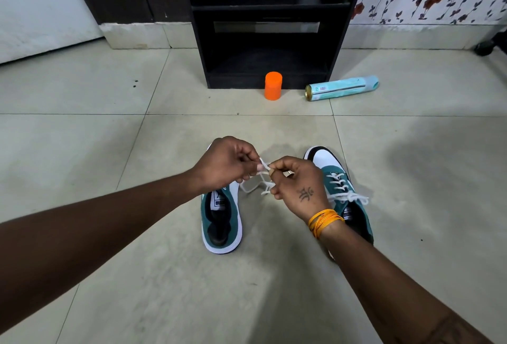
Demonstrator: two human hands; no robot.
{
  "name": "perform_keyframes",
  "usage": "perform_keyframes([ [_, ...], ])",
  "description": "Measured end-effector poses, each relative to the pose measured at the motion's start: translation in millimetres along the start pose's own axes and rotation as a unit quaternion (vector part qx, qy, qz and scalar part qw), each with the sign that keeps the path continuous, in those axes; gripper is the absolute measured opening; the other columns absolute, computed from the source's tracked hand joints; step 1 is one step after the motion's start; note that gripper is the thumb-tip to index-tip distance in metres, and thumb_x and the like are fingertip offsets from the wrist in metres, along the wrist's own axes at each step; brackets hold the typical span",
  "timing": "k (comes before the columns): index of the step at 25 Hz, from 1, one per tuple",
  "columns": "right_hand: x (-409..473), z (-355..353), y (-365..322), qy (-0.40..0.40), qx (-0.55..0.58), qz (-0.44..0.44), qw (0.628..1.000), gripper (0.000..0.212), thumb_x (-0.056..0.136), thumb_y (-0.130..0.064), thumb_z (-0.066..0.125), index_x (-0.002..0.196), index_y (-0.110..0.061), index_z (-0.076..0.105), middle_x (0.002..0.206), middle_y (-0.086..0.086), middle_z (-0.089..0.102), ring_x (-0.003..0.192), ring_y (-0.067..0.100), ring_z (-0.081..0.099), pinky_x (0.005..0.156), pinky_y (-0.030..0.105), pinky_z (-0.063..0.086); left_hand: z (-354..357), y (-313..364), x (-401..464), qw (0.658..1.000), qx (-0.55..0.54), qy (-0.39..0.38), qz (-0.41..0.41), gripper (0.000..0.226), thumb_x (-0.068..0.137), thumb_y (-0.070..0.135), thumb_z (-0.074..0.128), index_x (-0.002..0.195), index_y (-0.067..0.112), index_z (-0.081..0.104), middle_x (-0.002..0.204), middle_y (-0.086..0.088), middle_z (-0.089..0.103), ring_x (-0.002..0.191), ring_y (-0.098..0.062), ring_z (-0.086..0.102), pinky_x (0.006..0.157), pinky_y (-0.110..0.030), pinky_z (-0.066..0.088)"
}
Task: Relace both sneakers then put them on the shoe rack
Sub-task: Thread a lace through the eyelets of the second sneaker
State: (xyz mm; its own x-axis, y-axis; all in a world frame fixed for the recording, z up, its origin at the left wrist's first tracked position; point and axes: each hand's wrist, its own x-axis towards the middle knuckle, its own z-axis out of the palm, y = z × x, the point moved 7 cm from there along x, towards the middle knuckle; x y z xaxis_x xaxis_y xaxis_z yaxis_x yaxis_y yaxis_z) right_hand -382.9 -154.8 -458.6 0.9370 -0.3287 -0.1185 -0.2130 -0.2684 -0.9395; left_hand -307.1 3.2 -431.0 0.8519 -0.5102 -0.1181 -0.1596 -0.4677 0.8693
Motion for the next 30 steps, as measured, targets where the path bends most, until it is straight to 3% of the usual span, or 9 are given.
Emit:
perform_keyframes([
  [5, 0.4, 2.7, -3.2, 0.007, -0.037, -0.026, 0.999, 0.018, 0.090, -0.013, 0.066, 0.075, -0.021, 0.073, 0.072, -0.010, 0.071, 0.055, 0.020, 0.072, 0.061, 0.050, 0.062, -1.7, 7.5, -4.0, 0.999, 0.001, 0.019, 0.031, 0.010, 0.085, 0.004, 0.084, 0.091, 0.009, 0.078, 0.070, -0.007, 0.074, 0.059, -0.017, 0.069, 0.063, -0.038, 0.061],
  [9, -0.6, 9.9, -5.4, -0.005, -0.033, -0.051, 0.998, 0.016, 0.089, -0.022, 0.070, 0.102, -0.028, 0.076, 0.092, -0.011, 0.076, 0.064, 0.016, 0.074, 0.073, 0.046, 0.063, -4.7, 6.2, -4.3, 1.000, -0.007, 0.025, 0.015, 0.005, 0.087, 0.008, 0.083, 0.085, 0.010, 0.080, 0.068, -0.003, 0.074, 0.059, -0.016, 0.068, 0.063, -0.034, 0.060],
  [12, 5.4, 16.4, -11.6, -0.001, -0.005, -0.079, 0.997, 0.010, 0.090, -0.026, 0.066, 0.091, -0.031, 0.074, 0.077, -0.006, 0.075, 0.066, 0.019, 0.073, 0.071, 0.050, 0.062, -9.3, 10.3, -7.1, 0.999, -0.034, 0.035, 0.004, 0.005, 0.087, 0.016, 0.084, 0.084, 0.015, 0.081, 0.071, 0.001, 0.076, 0.064, -0.020, 0.070, 0.064, -0.035, 0.061],
  [17, 19.2, 33.7, -10.9, 0.059, -0.035, -0.055, 0.996, 0.008, 0.094, -0.028, 0.055, 0.093, -0.023, 0.061, 0.084, -0.004, 0.071, 0.076, 0.028, 0.070, 0.073, 0.047, 0.056, -59.9, -27.7, -24.0, 0.969, 0.045, 0.224, -0.094, 0.019, 0.094, 0.036, 0.075, 0.105, 0.021, 0.080, 0.097, 0.010, 0.078, 0.095, -0.011, 0.073, 0.086, -0.029, 0.056],
  [19, 16.1, 57.0, -8.3, 0.027, -0.058, -0.046, 0.997, 0.007, 0.098, -0.021, 0.055, 0.097, -0.016, 0.060, 0.084, 0.001, 0.070, 0.078, 0.029, 0.065, 0.074, 0.043, 0.053, -57.9, -55.0, -44.5, 0.959, 0.061, 0.208, -0.183, 0.040, 0.095, 0.044, 0.071, 0.127, 0.020, 0.070, 0.121, 0.005, 0.072, 0.113, -0.019, 0.067, 0.100, -0.035, 0.052],
  [21, 11.1, 74.1, 0.1, 0.003, -0.050, -0.026, 0.998, 0.007, 0.099, -0.017, 0.055, 0.097, -0.013, 0.060, 0.085, 0.001, 0.069, 0.080, 0.027, 0.062, 0.076, 0.041, 0.051, -37.4, -67.8, -62.3, 0.962, 0.031, 0.146, -0.229, 0.058, 0.093, 0.049, 0.073, 0.142, 0.021, 0.059, 0.128, 0.006, 0.062, 0.114, -0.019, 0.063, 0.102, -0.037, 0.051],
  [25, -6.8, 82.4, 20.3, 0.019, -0.030, 0.011, 0.999, 0.013, 0.094, -0.028, 0.053, 0.093, -0.019, 0.062, 0.089, -0.001, 0.072, 0.085, 0.024, 0.066, 0.081, 0.045, 0.054, -19.8, -58.0, -80.5, 0.972, 0.046, 0.128, -0.191, 0.064, 0.091, 0.042, 0.078, 0.146, 0.019, 0.055, 0.121, 0.009, 0.054, 0.107, -0.013, 0.056, 0.094, -0.029, 0.048],
  [28, -26.2, 78.8, 29.0, 0.019, -0.014, 0.013, 1.000, 0.022, 0.085, -0.041, 0.048, 0.088, -0.025, 0.062, 0.084, -0.005, 0.072, 0.081, 0.024, 0.069, 0.077, 0.050, 0.057, -11.7, -61.6, -96.3, 0.974, 0.040, 0.113, -0.195, 0.069, 0.089, 0.041, 0.079, 0.148, 0.020, 0.052, 0.135, 0.000, 0.058, 0.117, -0.018, 0.060, 0.102, -0.036, 0.051],
  [30, -37.6, 73.1, 35.5, 0.021, -0.015, 0.016, 1.000, 0.012, 0.088, -0.036, 0.056, 0.087, -0.027, 0.064, 0.081, -0.007, 0.072, 0.075, 0.020, 0.070, 0.075, 0.049, 0.059, -3.1, -64.8, -106.6, 0.975, 0.049, 0.098, -0.191, 0.070, 0.089, 0.042, 0.080, 0.149, 0.020, 0.052, 0.142, -0.004, 0.057, 0.125, -0.022, 0.060, 0.106, -0.042, 0.050],
])
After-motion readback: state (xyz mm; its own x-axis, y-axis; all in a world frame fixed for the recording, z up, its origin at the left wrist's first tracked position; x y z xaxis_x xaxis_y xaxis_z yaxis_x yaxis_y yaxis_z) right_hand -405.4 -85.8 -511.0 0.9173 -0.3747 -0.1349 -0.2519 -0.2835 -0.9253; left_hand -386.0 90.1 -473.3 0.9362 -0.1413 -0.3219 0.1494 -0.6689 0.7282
